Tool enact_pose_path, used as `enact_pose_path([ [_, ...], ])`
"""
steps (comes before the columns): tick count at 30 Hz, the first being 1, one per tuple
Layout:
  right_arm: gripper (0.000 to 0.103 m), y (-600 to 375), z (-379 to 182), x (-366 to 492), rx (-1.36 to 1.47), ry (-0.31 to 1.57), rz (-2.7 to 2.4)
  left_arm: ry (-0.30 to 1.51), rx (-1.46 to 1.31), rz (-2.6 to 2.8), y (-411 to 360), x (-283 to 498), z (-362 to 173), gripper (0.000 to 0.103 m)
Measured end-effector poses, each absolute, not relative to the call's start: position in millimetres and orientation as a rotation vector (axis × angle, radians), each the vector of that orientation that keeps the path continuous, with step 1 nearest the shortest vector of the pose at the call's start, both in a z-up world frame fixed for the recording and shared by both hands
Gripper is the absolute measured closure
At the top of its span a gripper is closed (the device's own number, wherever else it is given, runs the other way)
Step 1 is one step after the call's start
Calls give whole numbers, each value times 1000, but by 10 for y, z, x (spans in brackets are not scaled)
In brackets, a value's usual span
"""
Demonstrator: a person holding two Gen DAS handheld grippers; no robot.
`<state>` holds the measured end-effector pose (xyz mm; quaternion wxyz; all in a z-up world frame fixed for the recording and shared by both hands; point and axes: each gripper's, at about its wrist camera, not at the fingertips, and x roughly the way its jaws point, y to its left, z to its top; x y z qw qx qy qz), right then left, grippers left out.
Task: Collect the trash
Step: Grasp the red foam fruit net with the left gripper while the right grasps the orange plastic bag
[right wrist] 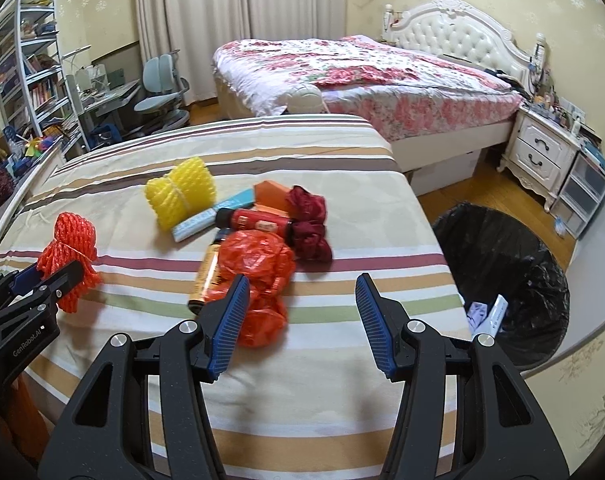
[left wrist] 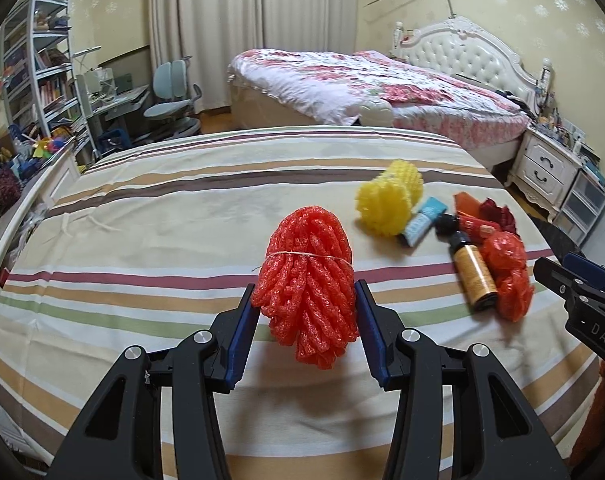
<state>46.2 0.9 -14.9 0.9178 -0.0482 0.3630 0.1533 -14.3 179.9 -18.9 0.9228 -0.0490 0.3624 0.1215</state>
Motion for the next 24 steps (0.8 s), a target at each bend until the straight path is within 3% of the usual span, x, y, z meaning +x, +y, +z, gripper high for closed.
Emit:
enact_pose_path([
  [20, 49, 265, -379, 613, -105, 824, 375, 769, -149, 268, 1998, -143, -310, 55],
  [22, 53, 286, -399, 605, -111, 827, 380, 769, -150, 269, 2015, -140, -319, 55],
  [24, 65, 309, -425, 597, -120, 838, 389, 770, -152, 272, 2026, -140, -328, 55],
])
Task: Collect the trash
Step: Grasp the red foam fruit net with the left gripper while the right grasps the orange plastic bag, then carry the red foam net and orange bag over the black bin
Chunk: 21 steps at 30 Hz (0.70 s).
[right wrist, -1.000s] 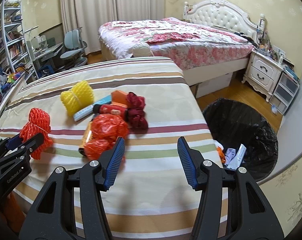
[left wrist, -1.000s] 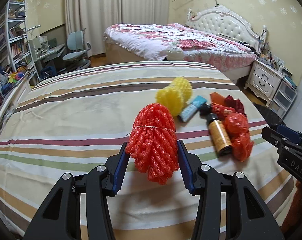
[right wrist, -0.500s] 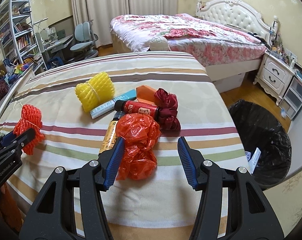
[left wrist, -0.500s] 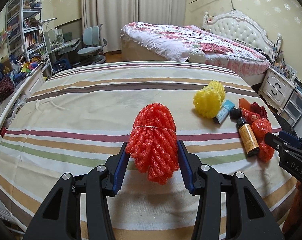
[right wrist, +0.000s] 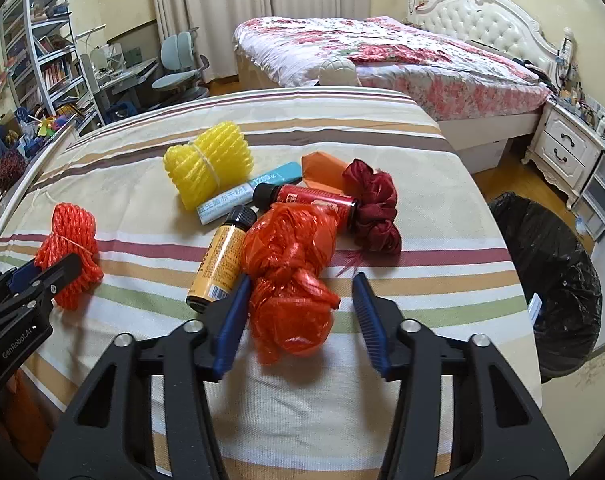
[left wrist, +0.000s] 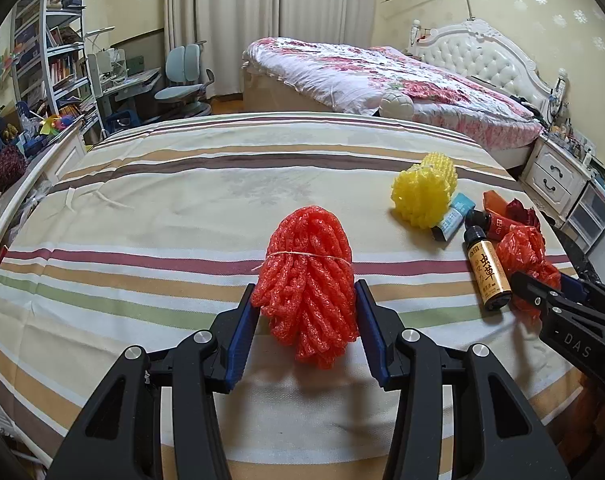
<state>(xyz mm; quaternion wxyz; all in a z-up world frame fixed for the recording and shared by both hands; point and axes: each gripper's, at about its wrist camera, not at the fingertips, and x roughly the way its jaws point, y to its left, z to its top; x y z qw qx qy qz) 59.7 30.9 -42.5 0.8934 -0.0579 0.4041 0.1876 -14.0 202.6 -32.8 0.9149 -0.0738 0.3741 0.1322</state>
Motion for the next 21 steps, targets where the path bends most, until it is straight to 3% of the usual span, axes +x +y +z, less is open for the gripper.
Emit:
enact_pose_path([
  [1, 71, 321, -436, 587, -127, 841, 392, 771, -153, 272, 2024, -143, -333, 55],
  [5, 73, 329, -405, 536, -136, 825, 392, 765, -153, 270, 2008, -154, -331, 55],
  [21, 73, -220, -54, 423, -96, 725, 291, 706, -147, 187, 1649, -195, -109, 55],
])
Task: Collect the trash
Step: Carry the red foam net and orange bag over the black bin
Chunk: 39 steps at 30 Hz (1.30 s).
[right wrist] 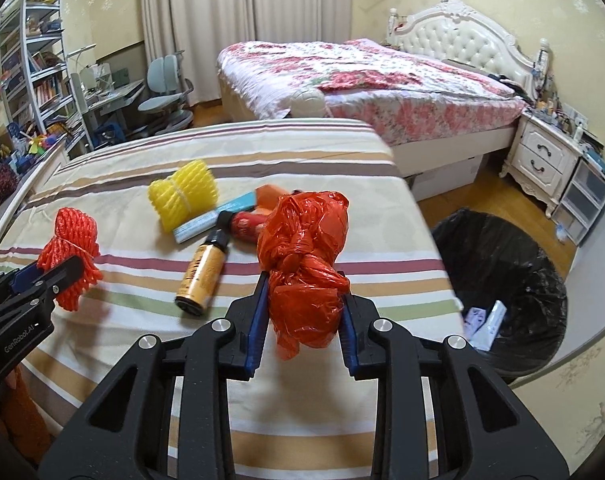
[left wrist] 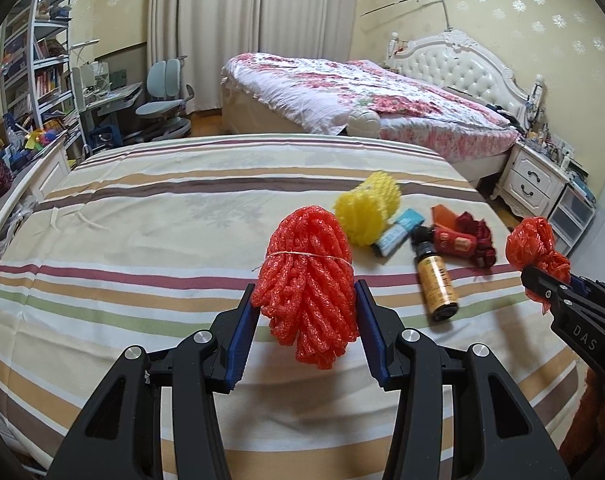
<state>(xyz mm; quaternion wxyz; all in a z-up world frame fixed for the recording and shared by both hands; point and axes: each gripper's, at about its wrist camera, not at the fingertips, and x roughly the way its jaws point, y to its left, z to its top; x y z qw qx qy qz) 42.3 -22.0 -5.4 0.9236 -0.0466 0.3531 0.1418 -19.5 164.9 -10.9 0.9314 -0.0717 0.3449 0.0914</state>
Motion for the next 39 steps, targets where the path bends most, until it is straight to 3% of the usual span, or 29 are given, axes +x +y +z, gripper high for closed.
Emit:
enact_pose_path([
  [18, 73, -1384, 5, 664, -24, 681, 28, 664, -47, -65, 464, 285, 92, 55],
  [39, 73, -2102, -224, 1082, 26, 700, -113, 708, 47, -184, -581, 999, -117, 55],
])
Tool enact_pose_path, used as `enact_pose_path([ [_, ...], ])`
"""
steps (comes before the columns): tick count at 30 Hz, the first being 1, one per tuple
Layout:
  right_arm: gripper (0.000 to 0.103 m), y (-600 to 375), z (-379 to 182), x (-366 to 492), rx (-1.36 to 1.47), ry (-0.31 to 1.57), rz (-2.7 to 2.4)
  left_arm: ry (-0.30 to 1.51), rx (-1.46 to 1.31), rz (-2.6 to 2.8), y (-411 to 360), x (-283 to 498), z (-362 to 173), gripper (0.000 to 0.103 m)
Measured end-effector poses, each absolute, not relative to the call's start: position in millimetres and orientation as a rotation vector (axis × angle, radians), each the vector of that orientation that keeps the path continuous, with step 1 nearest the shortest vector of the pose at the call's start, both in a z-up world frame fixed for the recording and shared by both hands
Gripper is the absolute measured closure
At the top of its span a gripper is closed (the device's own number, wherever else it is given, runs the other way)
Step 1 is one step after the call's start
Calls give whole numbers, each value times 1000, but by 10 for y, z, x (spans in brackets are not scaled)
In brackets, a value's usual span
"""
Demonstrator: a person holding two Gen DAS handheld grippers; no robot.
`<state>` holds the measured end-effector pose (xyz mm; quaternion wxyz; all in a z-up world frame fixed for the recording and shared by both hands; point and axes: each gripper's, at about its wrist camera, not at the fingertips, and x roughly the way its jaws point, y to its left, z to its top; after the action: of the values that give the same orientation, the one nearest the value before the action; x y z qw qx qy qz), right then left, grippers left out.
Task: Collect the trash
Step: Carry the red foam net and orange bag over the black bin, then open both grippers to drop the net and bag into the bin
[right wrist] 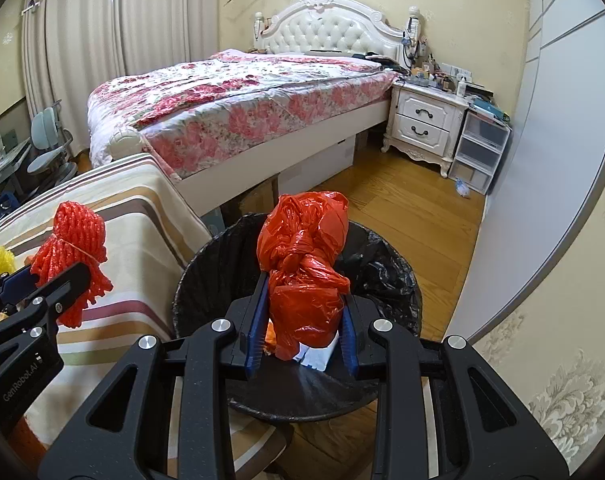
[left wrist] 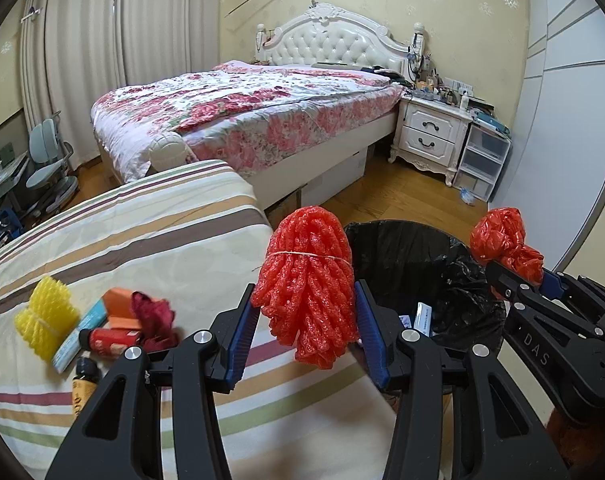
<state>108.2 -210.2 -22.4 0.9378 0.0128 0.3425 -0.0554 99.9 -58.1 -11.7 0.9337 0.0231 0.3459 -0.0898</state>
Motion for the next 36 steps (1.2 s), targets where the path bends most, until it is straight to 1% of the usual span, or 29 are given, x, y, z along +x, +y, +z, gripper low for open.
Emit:
enact_pose_path([
  [10, 73, -2282, -315, 1177, 53, 715, -142, 731, 80, -193, -834, 1224, -200, 55],
  [31, 73, -2494, -374, 1291, 96, 729, -173, 756, 129, -206, -1144, 1389, -300, 55],
  [32, 72, -2503, -373, 1296, 97, 730, -173, 756, 130, -206, -1148, 1392, -303, 55],
  [34, 71, -2501, -368, 1303, 98, 726, -180, 763, 133, -207, -1153, 1395, -307, 50],
  [35, 66, -2498, -365, 1302, 98, 723, -186, 766, 133, -204, -1152, 1390, -316, 48],
  [36, 64, -2504, -361, 1294, 99, 719, -188, 769, 131, -201, -1149, 1392, -316, 44],
])
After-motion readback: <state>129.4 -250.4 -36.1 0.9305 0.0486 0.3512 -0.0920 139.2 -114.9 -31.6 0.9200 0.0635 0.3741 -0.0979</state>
